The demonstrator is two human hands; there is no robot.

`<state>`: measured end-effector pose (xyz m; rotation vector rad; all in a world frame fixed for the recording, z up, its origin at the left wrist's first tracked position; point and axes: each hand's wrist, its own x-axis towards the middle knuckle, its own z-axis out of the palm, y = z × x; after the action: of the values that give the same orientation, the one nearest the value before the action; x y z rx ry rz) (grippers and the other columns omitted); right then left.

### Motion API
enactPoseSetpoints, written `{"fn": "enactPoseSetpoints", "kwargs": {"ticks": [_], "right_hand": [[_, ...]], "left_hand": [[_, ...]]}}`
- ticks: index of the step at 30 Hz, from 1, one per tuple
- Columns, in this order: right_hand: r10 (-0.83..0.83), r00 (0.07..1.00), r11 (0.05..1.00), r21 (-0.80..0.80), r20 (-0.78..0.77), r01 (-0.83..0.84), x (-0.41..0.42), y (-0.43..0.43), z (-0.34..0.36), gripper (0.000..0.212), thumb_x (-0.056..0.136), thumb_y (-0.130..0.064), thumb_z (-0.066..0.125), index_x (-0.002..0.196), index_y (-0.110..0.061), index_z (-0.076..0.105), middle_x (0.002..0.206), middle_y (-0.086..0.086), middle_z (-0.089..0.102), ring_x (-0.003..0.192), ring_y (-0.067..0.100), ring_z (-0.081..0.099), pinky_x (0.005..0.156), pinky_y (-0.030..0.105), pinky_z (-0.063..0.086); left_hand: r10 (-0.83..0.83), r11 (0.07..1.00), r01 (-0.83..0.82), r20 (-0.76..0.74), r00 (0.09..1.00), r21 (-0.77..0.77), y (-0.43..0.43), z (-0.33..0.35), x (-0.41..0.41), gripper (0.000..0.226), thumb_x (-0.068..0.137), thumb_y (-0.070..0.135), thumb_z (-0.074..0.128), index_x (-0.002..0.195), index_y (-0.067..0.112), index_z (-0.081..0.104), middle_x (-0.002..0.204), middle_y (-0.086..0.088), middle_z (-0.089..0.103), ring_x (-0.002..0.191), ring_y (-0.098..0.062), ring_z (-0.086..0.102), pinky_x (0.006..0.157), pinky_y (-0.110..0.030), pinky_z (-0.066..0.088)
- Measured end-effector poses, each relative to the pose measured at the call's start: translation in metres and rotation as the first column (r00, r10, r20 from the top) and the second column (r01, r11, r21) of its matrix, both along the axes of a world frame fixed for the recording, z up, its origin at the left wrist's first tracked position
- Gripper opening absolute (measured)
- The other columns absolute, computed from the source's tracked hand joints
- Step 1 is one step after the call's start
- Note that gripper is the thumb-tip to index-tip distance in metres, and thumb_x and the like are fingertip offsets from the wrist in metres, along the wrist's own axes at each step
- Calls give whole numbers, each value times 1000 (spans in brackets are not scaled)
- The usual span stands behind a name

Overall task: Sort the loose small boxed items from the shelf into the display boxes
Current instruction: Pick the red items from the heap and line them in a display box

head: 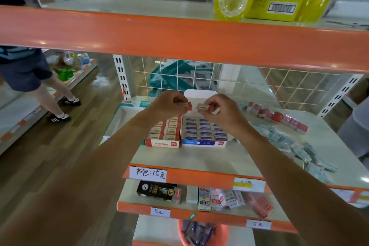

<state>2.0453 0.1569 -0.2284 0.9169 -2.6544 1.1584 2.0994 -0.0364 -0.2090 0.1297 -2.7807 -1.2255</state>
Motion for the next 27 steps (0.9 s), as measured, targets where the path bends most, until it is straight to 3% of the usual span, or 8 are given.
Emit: {"fn": "enactPoseSetpoints", "kwargs": {"ticks": [6,12,15,18,23,27], "right_hand": [[66,997,997,49,-42,-64,0,-28,0,19,87,-27,68,105,-18,65,92,-3,64,78,10,58,69,23,49],[62,986,987,157,-152,-38,3,-61,0,17,85,-29,72,91,-14,67,89,-1,67,79,11,57,62,17,39],[61,989,981,188,-137,-35,0,-75,-4,17,85,-28,71,90,-14,64,89,1,67,76,11,57,58,12,34],[60,989,972,232,-135,-27,-2,-85,-8,15,87,-27,69,90,-15,61,90,2,67,76,12,57,58,16,36],[25,990,943,331,-139,22,-11,-97,-15,18,88,-32,67,89,-17,58,89,1,67,78,17,61,67,30,53],[45,986,902,430,-158,27,-22,-106,-20,20,86,-31,69,96,-16,62,94,3,68,80,18,61,71,30,52]], "left_hand": [[61,994,-62,-16,998,-91,-27,-4,-1,15,80,16,69,92,19,61,86,0,66,80,-19,63,72,-34,55],[26,983,-31,-29,999,-182,-55,-7,-4,17,78,17,75,89,20,63,90,3,64,85,-17,61,69,-26,50],[-12,967,7,-17,1000,-254,-67,-12,-8,15,77,19,77,87,19,65,92,0,66,85,-19,62,71,-28,53],[-26,959,24,-3,1000,-281,-74,-15,-12,14,78,18,76,89,15,68,92,-3,67,85,-23,63,75,-35,56],[-25,943,30,19,1000,-332,-82,-21,-21,17,82,19,72,98,15,67,98,-2,65,89,-20,60,71,-26,49],[-23,930,28,17,1000,-366,-86,-27,-30,17,84,17,70,101,17,67,97,3,62,85,-17,57,58,-17,38]]}}
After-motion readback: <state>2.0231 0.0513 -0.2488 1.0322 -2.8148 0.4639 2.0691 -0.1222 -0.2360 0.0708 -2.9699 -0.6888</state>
